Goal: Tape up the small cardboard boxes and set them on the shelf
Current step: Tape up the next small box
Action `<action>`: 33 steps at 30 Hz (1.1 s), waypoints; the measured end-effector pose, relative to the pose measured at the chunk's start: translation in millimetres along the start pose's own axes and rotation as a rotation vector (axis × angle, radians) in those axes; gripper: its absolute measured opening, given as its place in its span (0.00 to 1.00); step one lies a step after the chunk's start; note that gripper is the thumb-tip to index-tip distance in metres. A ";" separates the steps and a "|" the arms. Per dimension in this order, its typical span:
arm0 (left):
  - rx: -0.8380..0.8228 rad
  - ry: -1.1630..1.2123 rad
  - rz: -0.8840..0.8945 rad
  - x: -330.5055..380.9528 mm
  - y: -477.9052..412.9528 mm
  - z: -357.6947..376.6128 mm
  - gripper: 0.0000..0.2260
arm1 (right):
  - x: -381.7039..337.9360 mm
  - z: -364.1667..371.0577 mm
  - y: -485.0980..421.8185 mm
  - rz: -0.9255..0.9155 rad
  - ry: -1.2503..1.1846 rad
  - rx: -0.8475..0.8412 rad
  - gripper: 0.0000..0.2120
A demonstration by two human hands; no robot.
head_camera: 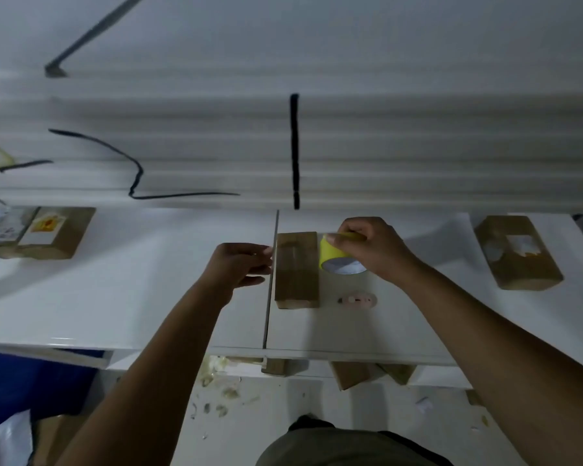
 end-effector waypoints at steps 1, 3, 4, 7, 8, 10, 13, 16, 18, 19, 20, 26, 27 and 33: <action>0.052 0.008 0.002 -5.6 -3.2 -0.6 0.04 | 1.7 3.2 -5.3 0.017 0.073 0.007 0.17; 0.126 -0.015 0.021 -14.7 -9.2 2.1 0.04 | 4.9 7.7 -13.4 0.052 0.171 0.017 0.17; 0.148 -0.041 0.029 -18.8 -12.3 4.9 0.06 | 7.6 10.1 -16.5 0.067 0.198 0.023 0.16; 0.223 -0.160 0.035 -28.8 -23.0 16.6 0.13 | 18.2 19.9 -22.2 0.107 0.250 0.028 0.17; 0.244 -0.204 0.035 -31.5 -25.0 20.5 0.16 | 20.8 24.2 -23.2 0.120 0.269 0.021 0.19; 0.296 -0.324 0.030 -38.5 -26.8 29.1 0.24 | 23.9 32.6 -24.2 0.121 0.345 -0.002 0.21; 0.421 -0.430 0.021 -53.7 -21.4 41.7 0.25 | 25.0 40.6 -26.8 0.106 0.434 -0.011 0.20; 0.515 -0.358 0.110 -62.8 -10.4 55.6 0.06 | 28.0 43.9 -28.9 0.126 0.442 -0.011 0.20; 0.570 -0.280 0.125 -66.3 -3.4 62.6 0.05 | 33.1 44.9 -28.8 0.156 0.440 -0.008 0.20; 0.575 -0.262 0.126 -68.1 -1.4 66.4 0.08 | 35.4 44.9 -27.8 0.165 0.430 -0.004 0.20; 0.556 -0.253 0.122 -68.2 0.4 70.2 0.10 | 37.0 44.6 -26.6 0.166 0.417 -0.003 0.21; 0.280 0.158 0.045 -46.6 10.4 84.8 0.18 | 41.2 30.3 -9.0 0.107 0.138 0.045 0.18; 0.242 0.243 0.022 -40.8 17.6 85.3 0.16 | 36.8 21.5 -4.3 0.090 0.032 0.034 0.19; 0.133 0.493 0.085 -1.9 79.4 103.3 0.12 | 13.4 -67.5 46.3 -0.097 -0.386 -0.129 0.24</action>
Point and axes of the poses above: each hand's wrist, its own y-axis away from the middle knuckle, its own z-axis out of the palm, x = y × z, the point moved 2 cm from there along -y, towards the middle knuckle, and after that the axes turned 6 degrees about x, right-handed, at the moved point
